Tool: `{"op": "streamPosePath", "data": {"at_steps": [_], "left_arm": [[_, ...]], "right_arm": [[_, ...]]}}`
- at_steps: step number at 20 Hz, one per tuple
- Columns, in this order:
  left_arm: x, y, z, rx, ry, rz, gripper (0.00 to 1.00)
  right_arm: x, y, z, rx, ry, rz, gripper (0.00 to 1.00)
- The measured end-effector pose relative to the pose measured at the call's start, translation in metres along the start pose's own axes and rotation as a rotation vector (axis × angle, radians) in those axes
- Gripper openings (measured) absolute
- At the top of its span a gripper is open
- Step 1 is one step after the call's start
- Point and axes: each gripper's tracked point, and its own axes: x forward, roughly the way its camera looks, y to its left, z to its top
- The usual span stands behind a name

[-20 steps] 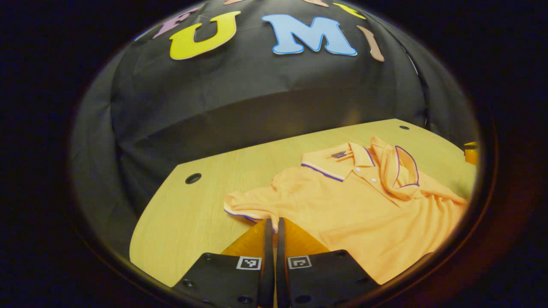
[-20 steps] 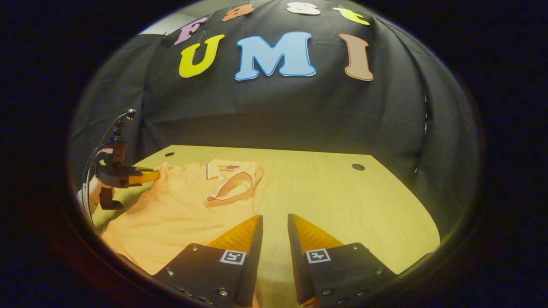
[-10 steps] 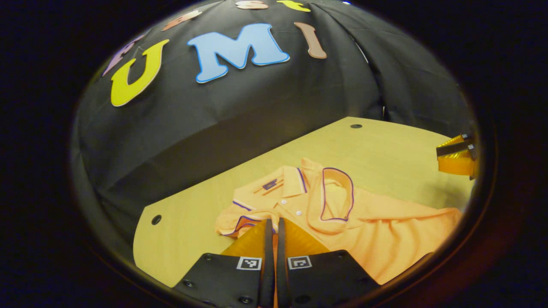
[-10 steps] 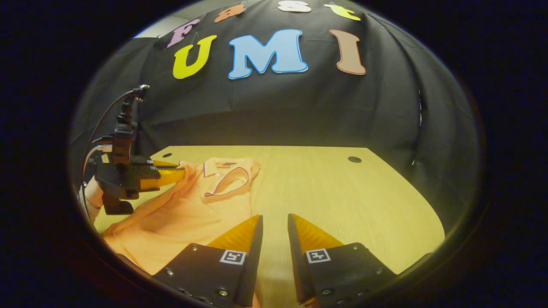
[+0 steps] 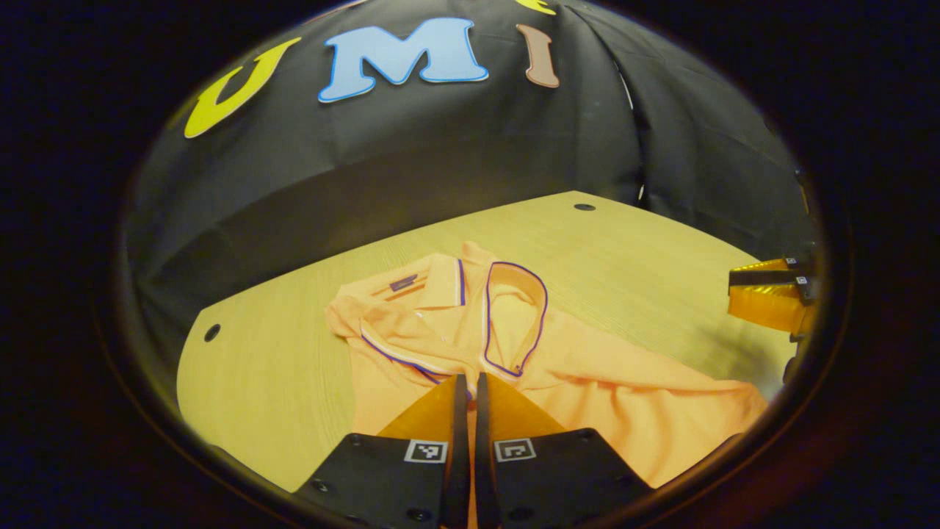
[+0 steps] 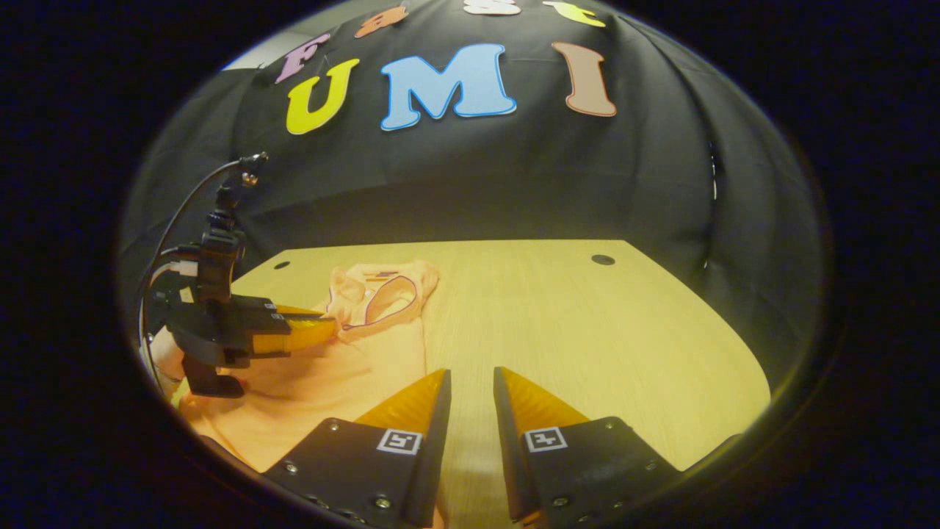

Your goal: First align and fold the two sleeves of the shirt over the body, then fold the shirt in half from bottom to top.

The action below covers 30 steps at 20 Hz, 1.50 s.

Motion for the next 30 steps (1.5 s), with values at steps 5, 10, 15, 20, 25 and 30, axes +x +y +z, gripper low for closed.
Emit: {"op": "streamPosePath", "data": {"at_steps": [5, 10, 15, 20, 25, 30], "left_arm": [[-0.008, -0.01, -0.001, -0.031, 0.002, -0.045, 0.55], [-0.041, -0.008, 0.011, -0.075, -0.036, -0.037, 0.94], [-0.104, 0.015, 0.023, -0.04, -0.112, 0.036, 1.0], [-0.168, 0.034, -0.014, -0.069, -0.101, 0.073, 1.0], [-0.22, 0.035, -0.068, -0.076, -0.055, 0.102, 1.0], [-0.256, 0.022, -0.139, -0.082, 0.0, 0.114, 0.95]], "right_arm": [[-0.002, 0.006, -0.001, -0.008, 0.01, 0.008, 0.36], [-0.019, 0.01, 0.001, -0.028, 0.008, 0.01, 0.37], [-0.04, 0.022, -0.001, -0.037, 0.02, 0.03, 0.64], [-0.078, 0.04, -0.009, -0.089, 0.027, 0.054, 0.86], [-0.114, 0.054, -0.027, -0.128, 0.025, 0.052, 0.86], [-0.146, 0.056, -0.077, -0.155, 0.066, 0.032, 0.85]]}}
